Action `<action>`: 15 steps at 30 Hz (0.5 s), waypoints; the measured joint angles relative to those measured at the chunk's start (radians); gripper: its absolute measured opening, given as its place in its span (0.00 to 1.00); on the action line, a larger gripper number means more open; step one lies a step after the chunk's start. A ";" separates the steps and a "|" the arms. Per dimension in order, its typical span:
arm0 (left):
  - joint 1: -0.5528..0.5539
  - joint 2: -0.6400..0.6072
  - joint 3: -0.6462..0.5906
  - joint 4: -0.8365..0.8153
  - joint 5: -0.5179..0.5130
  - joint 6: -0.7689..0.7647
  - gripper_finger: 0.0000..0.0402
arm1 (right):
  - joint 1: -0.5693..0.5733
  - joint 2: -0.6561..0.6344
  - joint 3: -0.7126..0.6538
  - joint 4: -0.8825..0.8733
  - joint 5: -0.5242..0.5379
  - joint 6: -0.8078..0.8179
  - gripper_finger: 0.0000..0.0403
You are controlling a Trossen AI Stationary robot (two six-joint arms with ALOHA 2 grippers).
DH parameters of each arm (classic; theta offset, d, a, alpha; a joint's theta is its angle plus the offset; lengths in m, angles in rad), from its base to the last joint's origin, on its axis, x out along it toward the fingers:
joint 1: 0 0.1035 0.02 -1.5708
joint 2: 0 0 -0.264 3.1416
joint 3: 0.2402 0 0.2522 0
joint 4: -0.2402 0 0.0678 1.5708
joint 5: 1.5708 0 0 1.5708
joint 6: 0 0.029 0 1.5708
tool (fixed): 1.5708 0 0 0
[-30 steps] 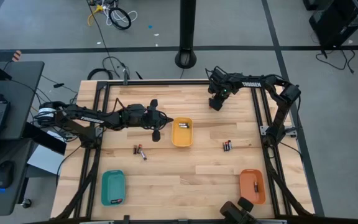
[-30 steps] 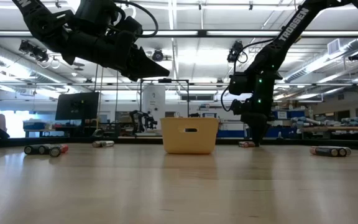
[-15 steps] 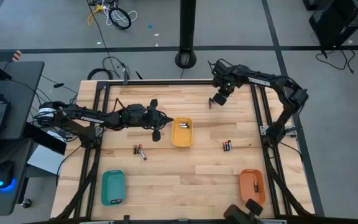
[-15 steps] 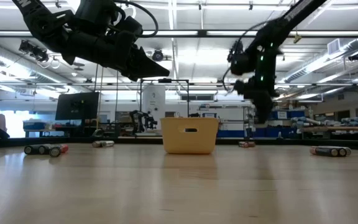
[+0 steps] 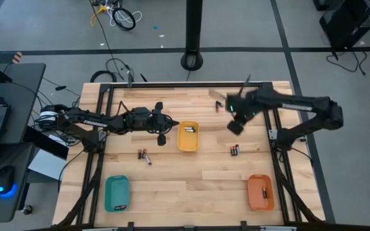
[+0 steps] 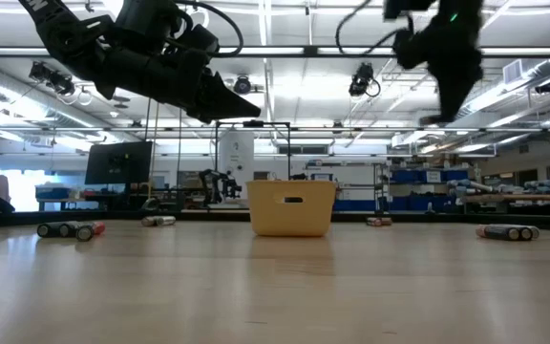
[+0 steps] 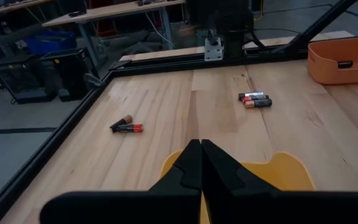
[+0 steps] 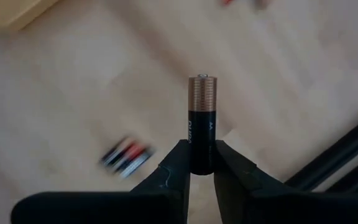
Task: Sort batteries
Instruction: Put the brown battery into the orange bin
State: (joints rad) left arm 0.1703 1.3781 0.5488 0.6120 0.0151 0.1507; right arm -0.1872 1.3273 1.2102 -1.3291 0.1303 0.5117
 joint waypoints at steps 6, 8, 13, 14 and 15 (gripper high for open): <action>0.000 0.000 0.000 0.005 0.000 0.014 0.01 | 0.371 -0.020 0.000 -0.050 -0.056 0.440 0.14; 0.000 0.000 0.000 0.005 -0.005 0.021 0.01 | 0.479 -0.013 0.000 -0.047 -0.082 0.592 0.14; 0.001 0.000 0.000 0.005 -0.009 0.021 0.01 | 0.729 0.024 0.000 0.007 -0.165 1.021 0.14; 0.001 0.000 0.000 0.005 -0.016 0.021 0.01 | 0.772 0.034 0.000 0.029 -0.178 1.100 0.14; 0.001 0.000 0.000 0.005 -0.022 0.021 0.01 | 0.814 0.044 0.000 0.048 -0.189 1.175 0.14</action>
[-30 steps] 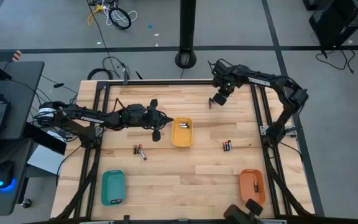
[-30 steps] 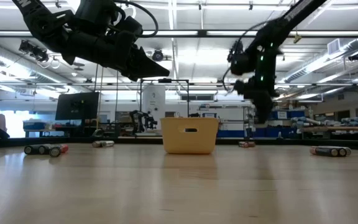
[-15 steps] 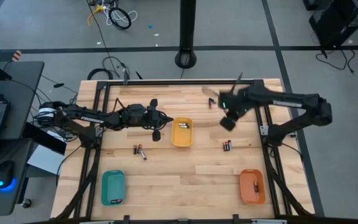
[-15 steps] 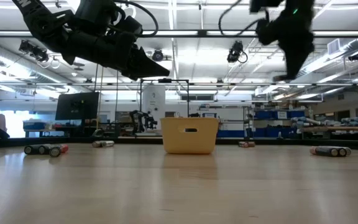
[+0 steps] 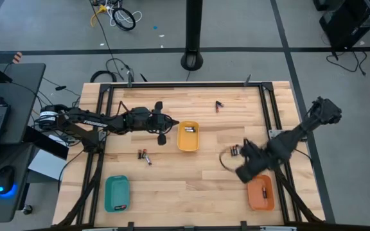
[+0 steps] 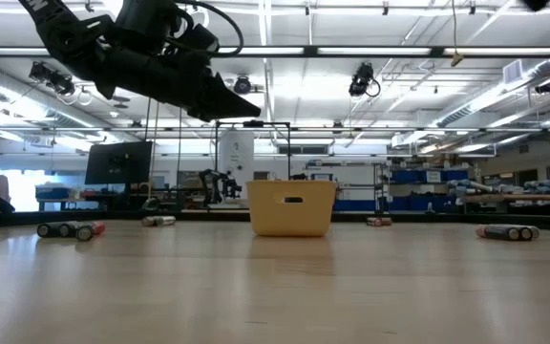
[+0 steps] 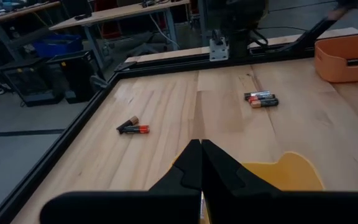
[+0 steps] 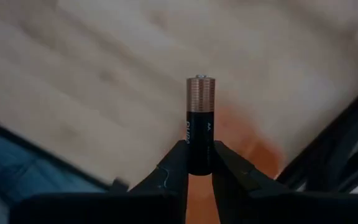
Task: Sort batteries
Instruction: Put the brown battery into the orange bin
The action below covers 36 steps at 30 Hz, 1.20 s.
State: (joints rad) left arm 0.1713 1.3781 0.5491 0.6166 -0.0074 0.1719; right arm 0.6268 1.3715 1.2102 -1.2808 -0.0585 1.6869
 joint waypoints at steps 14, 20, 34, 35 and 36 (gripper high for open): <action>0.064 0.000 0.027 0.015 -0.012 -0.023 0.01 | 0.235 0.185 0.000 0.088 -0.097 0.516 0.14; 0.072 0.000 0.027 0.016 -0.008 -0.022 0.01 | 0.236 0.245 -0.033 0.187 -0.100 0.548 0.14; 0.072 0.000 0.027 0.013 -0.008 -0.023 0.01 | 0.251 0.271 -0.230 0.421 -0.121 0.667 0.14; 0.072 0.000 0.027 0.013 -0.008 -0.023 0.01 | 0.251 0.271 -0.238 0.427 -0.122 0.667 0.14; 0.072 0.000 0.027 0.013 -0.008 -0.023 0.01 | 0.251 0.271 -0.244 0.430 -0.124 0.667 0.14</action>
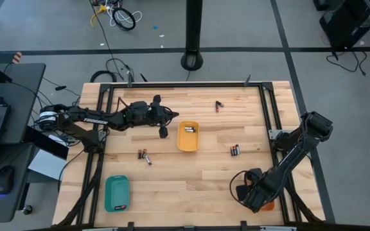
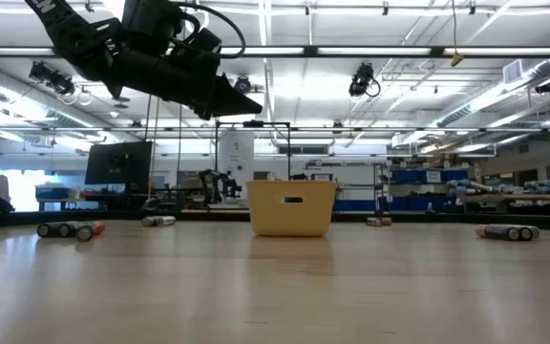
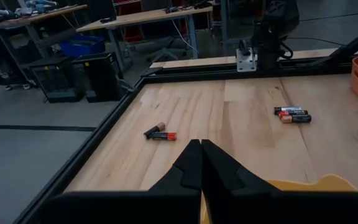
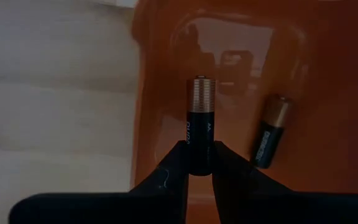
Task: Sort batteries
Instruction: Put the brown battery into the orange bin, then put the silver battery into the yellow bin
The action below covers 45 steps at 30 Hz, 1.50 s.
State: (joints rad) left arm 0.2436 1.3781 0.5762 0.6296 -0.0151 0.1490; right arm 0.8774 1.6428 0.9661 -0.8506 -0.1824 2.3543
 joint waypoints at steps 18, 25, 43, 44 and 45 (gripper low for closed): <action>0.000 0.000 0.000 -0.013 0.000 -0.001 0.01 | -0.001 0.000 -0.009 0.000 -0.040 -0.008 0.27; -0.001 0.000 0.000 -0.021 0.103 -0.001 0.01 | -0.010 -0.040 0.045 -0.088 -0.083 -0.183 0.18; -0.002 0.000 0.000 -0.095 0.113 -0.004 0.01 | -0.254 -0.360 0.098 -0.517 0.244 -0.747 0.04; -0.002 0.000 0.000 -0.097 0.119 -0.007 0.01 | -0.286 -0.373 0.083 -0.511 0.244 -0.807 0.05; -0.002 0.000 0.000 -0.100 0.126 -0.011 0.01 | -0.321 -0.385 0.067 -0.504 0.244 -0.873 0.06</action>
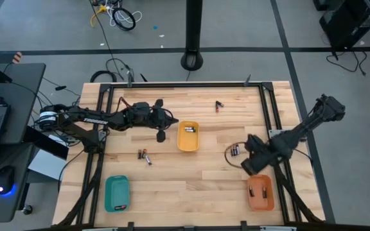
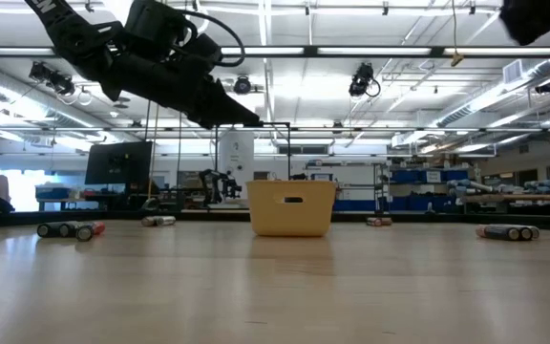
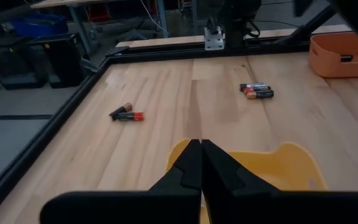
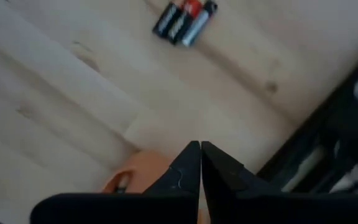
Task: Sort batteries
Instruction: Put the silver battery into the yellow bin
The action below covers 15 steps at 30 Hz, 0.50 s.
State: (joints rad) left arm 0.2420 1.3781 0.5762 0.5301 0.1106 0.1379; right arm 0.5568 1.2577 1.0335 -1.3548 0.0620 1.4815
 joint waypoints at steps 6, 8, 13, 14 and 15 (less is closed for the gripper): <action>0.000 0.000 0.000 -0.022 0.011 -0.014 0.01 | -0.175 -0.014 -0.103 0.202 0.010 -0.543 0.07; 0.000 0.000 0.000 -0.034 0.011 -0.023 0.01 | -0.237 0.000 -0.126 0.305 0.023 -0.692 0.06; 0.000 -0.005 0.001 -0.097 -0.018 -0.094 0.01 | -0.403 0.035 -0.133 0.429 0.025 -0.923 0.03; 0.001 -0.014 0.006 -0.142 -0.037 -0.101 0.01 | -0.430 0.038 -0.133 0.437 0.027 -0.964 0.03; 0.001 -0.024 0.018 -0.196 -0.061 -0.110 0.01 | -0.458 0.040 -0.133 0.450 0.028 -1.007 0.02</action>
State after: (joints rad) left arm 0.2433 1.3545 0.5943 0.3340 0.0494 0.0281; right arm 0.0991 1.2976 0.9001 -0.9047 0.0898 0.4742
